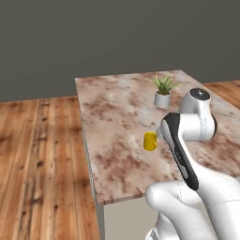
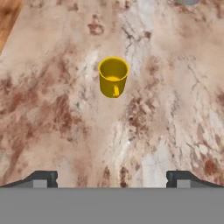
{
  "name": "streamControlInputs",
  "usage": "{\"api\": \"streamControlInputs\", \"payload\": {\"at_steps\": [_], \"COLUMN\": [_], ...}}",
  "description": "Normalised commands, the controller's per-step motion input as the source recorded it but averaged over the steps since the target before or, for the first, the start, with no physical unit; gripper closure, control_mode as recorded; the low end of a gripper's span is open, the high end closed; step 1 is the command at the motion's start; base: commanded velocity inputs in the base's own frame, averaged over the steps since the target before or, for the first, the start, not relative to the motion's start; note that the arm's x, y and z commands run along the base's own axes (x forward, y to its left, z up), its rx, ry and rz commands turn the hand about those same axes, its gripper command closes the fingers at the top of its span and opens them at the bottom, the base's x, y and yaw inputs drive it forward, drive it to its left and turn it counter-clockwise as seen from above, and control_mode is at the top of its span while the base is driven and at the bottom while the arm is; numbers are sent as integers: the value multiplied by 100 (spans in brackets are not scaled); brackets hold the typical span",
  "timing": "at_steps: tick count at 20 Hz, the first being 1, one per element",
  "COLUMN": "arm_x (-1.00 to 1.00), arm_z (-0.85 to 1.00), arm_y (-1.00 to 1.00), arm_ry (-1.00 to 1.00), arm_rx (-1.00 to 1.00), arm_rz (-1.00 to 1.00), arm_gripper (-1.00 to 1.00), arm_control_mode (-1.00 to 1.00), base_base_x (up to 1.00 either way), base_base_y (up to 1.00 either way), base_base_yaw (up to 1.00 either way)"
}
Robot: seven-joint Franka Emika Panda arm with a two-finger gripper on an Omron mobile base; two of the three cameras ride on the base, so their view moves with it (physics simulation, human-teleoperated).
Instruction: Clear the mugs and bowl far away from the sink.
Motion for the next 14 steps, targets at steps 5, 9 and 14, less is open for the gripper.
{"api": "streamControlInputs", "payload": {"at_steps": [5, 9, 14], "arm_x": [-44, -36, -38], "arm_z": [68, 81, 62], "arm_y": [14, 3, 2], "arm_ry": [-1, 0, 0], "arm_rx": [0, 0, 3], "arm_rz": [-9, -14, -10], "arm_gripper": [-100, -100, -100], "arm_control_mode": [-100, -100, -100], "base_base_x": [0, 0, 0], "base_base_y": [0, 0, 0], "base_base_yaw": [0, 0, 0]}}
